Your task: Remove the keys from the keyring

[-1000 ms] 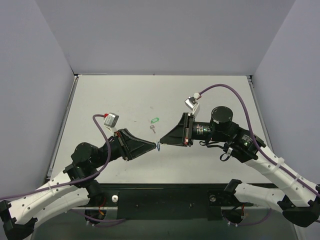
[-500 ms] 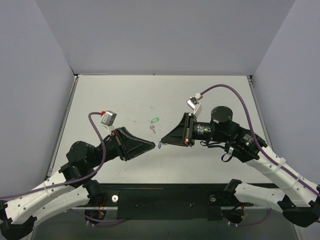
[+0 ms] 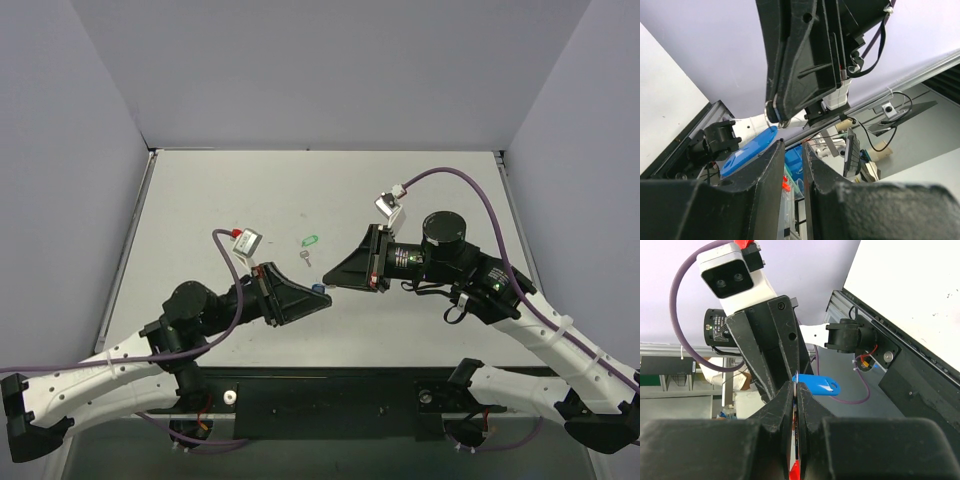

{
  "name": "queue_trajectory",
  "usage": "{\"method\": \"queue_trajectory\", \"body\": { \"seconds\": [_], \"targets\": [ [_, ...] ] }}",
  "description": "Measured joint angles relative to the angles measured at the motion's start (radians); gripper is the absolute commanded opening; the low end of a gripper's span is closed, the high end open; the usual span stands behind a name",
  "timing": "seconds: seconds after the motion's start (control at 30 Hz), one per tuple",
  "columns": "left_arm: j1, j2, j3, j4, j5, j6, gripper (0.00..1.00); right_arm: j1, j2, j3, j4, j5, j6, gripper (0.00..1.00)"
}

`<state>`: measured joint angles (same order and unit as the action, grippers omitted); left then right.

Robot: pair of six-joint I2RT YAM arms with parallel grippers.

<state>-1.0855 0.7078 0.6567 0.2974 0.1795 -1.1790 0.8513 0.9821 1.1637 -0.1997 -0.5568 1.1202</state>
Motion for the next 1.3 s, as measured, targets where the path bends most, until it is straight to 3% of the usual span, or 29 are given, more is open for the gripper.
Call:
{"method": "queue_trajectory", "body": {
  "seconds": [0.57,1.3],
  "targets": [
    [0.0,-0.09,-0.011,-0.092,-0.174,0.043,0.3,0.009,0.0,0.003,0.001,-0.023,0.002,0.0],
    [-0.001,-0.085,0.003,-0.136,-0.192,0.086,0.31,0.021,-0.021,-0.022,0.027,-0.039,0.012,0.0]
  ]
}}
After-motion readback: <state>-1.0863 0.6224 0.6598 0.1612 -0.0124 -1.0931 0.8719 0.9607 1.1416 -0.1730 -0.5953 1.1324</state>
